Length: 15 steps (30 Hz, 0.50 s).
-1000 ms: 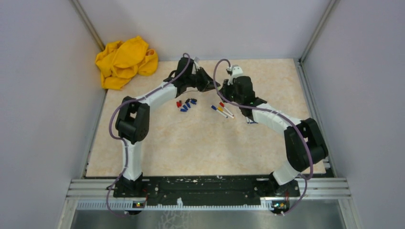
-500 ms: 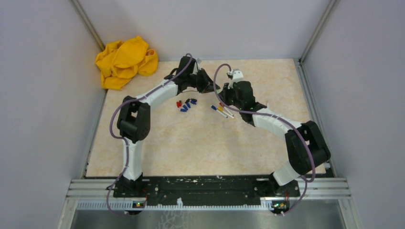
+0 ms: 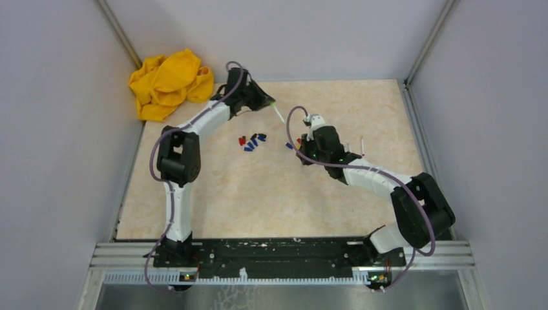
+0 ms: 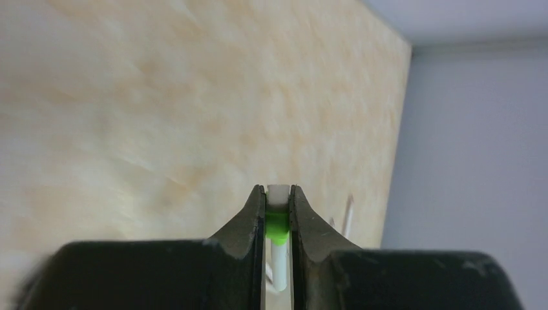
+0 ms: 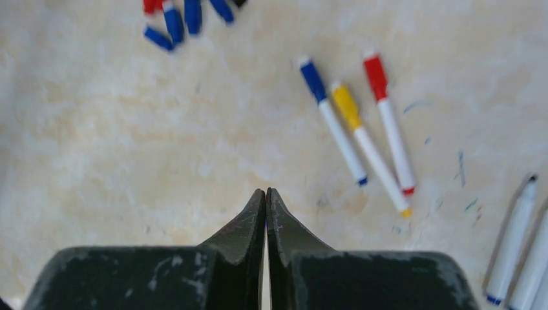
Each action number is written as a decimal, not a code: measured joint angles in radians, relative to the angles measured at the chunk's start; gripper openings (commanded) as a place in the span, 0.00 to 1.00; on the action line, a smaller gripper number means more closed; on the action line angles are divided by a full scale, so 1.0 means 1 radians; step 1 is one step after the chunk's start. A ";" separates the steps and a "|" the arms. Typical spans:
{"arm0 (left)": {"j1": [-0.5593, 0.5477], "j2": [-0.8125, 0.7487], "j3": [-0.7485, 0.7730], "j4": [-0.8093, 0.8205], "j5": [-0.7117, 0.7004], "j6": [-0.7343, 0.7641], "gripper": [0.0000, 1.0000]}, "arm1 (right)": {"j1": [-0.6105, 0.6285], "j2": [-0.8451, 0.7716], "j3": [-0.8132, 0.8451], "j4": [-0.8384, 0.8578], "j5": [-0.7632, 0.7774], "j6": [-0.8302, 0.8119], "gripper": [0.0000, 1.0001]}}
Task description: Open the pen caps
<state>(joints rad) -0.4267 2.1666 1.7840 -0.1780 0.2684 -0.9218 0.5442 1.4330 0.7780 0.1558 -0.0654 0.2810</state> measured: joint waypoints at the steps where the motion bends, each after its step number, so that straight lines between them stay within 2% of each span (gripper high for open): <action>1: 0.040 0.005 0.009 0.016 -0.046 0.003 0.00 | 0.009 0.000 -0.013 -0.029 -0.009 0.001 0.00; 5: 0.158 0.007 0.023 0.053 -0.164 0.007 0.00 | 0.026 0.002 -0.039 -0.128 -0.025 0.003 0.00; 9: 0.161 0.006 0.024 0.069 -0.190 0.010 0.00 | 0.025 -0.004 -0.038 -0.149 -0.010 0.003 0.00; 10: 0.151 0.006 0.023 0.073 -0.186 0.012 0.00 | 0.025 -0.013 -0.038 -0.155 -0.003 0.003 0.03; 13: 0.123 0.005 0.014 0.087 -0.153 0.020 0.00 | 0.025 -0.046 -0.025 -0.177 0.004 0.004 0.38; 15: 0.107 -0.008 -0.014 0.104 -0.117 0.023 0.00 | 0.025 -0.060 0.008 -0.191 0.007 0.000 0.52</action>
<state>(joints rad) -0.3199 2.1582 1.7699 -0.0742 0.1516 -0.8986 0.5694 1.3727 0.7864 -0.0353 -0.0582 0.2806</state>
